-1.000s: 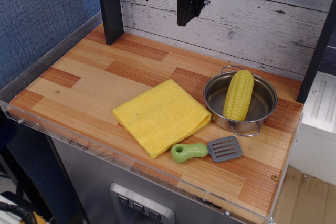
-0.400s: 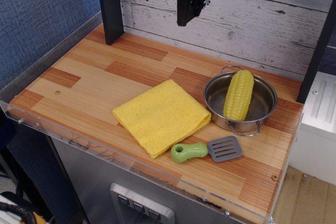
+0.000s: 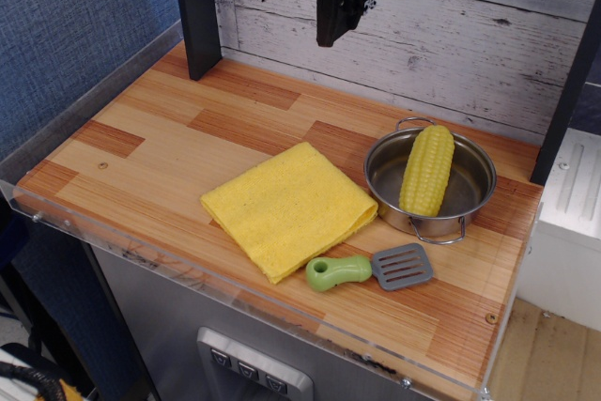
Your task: Put the yellow cloth to the left of the pot.
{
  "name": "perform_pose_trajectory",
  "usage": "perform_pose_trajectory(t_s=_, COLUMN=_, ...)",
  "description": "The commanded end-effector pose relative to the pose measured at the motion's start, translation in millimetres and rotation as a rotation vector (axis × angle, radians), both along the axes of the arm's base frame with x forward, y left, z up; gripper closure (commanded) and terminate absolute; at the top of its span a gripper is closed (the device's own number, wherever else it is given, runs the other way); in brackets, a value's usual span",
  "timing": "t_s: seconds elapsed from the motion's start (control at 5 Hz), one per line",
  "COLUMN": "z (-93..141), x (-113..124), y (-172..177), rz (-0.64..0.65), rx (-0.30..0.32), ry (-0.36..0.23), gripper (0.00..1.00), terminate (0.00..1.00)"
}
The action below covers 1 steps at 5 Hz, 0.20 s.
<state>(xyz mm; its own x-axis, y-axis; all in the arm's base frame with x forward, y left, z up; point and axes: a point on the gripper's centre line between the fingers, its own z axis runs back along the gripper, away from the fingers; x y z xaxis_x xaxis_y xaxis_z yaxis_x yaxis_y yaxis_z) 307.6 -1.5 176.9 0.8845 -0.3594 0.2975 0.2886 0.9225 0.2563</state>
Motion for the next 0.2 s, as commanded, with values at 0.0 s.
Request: perform_pose_trajectory(t_s=0.0, z=13.0, x=-9.4, y=-0.5, rz=-0.007, rx=-0.003, ry=-0.052, gripper=0.00, terminate=1.00)
